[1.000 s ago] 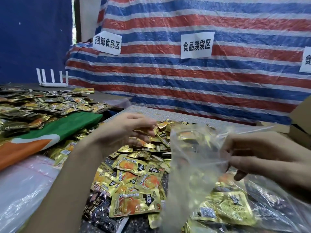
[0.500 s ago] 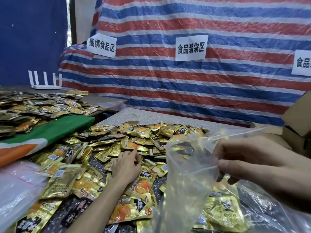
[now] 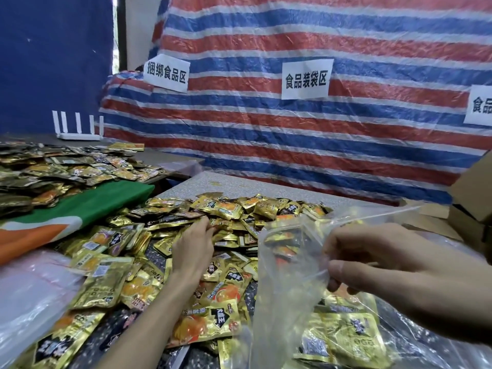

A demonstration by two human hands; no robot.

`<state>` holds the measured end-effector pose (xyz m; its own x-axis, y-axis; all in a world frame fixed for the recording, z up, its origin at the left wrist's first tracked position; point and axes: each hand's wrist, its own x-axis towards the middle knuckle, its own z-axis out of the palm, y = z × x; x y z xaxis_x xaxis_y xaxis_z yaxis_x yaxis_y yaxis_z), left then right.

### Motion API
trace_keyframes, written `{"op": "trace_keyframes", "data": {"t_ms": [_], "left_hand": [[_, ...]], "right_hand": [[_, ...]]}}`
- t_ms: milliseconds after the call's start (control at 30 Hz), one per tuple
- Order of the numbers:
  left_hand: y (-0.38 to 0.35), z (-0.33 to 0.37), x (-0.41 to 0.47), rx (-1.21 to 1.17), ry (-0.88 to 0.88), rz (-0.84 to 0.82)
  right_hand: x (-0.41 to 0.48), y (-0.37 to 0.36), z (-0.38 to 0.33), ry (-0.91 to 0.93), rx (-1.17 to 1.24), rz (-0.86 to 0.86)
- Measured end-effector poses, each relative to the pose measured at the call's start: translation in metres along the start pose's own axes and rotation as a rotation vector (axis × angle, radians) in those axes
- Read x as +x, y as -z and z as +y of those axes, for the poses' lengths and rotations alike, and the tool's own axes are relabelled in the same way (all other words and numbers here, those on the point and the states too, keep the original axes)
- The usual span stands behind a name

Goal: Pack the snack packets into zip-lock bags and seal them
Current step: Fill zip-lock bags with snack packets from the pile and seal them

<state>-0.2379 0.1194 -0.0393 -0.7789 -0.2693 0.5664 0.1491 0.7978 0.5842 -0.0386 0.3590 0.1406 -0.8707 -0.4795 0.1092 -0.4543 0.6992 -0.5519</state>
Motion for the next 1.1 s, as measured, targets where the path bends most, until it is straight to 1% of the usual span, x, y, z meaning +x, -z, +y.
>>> {"op": "trace_keyframes", "data": {"t_ms": [67,133,167,200,300,433,533,633,800,900,967,1033,1100], "left_hand": [[0.019,0.009,0.013,-0.171,0.105,-0.066],[0.048,0.024,0.026,-0.549,0.266,-0.157],[0.065,0.032,0.030,-0.732,0.323,-0.192],[0.083,0.041,0.031,-0.855,0.339,-0.211],[0.133,0.068,0.025,-1.031,0.251,-0.188],[0.182,0.098,0.005,-1.172,0.091,-0.140],[0.202,0.115,-0.013,-1.153,0.007,-0.155],[0.204,0.127,-0.027,-1.047,-0.049,-0.214],[0.187,0.140,-0.040,-0.878,-0.127,-0.288],[0.178,0.140,-0.042,-0.723,-0.270,-0.263],[0.177,0.136,-0.039,-0.657,-0.372,-0.245],[0.180,0.131,-0.034,-0.648,-0.476,-0.287],[0.184,0.124,-0.028,-0.580,-0.567,-0.387]], "right_hand": [[0.000,0.000,-0.001,0.006,-0.018,-0.012],[0.000,-0.001,-0.004,0.025,-0.024,-0.017],[0.000,-0.002,-0.005,0.031,-0.025,-0.021],[0.001,-0.003,-0.006,0.031,-0.024,-0.024],[0.002,-0.007,-0.006,0.009,-0.056,-0.023],[0.005,-0.012,-0.006,-0.025,-0.102,-0.014],[0.007,-0.013,-0.007,-0.026,-0.106,-0.006],[0.008,-0.014,-0.009,-0.003,-0.092,0.030],[0.008,-0.014,-0.011,0.069,-0.081,0.171],[0.009,-0.012,-0.008,0.112,-0.062,0.311],[0.008,-0.010,-0.006,0.135,-0.023,0.361],[0.007,-0.008,-0.006,0.152,-0.013,0.383],[0.005,-0.005,-0.006,0.155,0.023,0.410]]}}
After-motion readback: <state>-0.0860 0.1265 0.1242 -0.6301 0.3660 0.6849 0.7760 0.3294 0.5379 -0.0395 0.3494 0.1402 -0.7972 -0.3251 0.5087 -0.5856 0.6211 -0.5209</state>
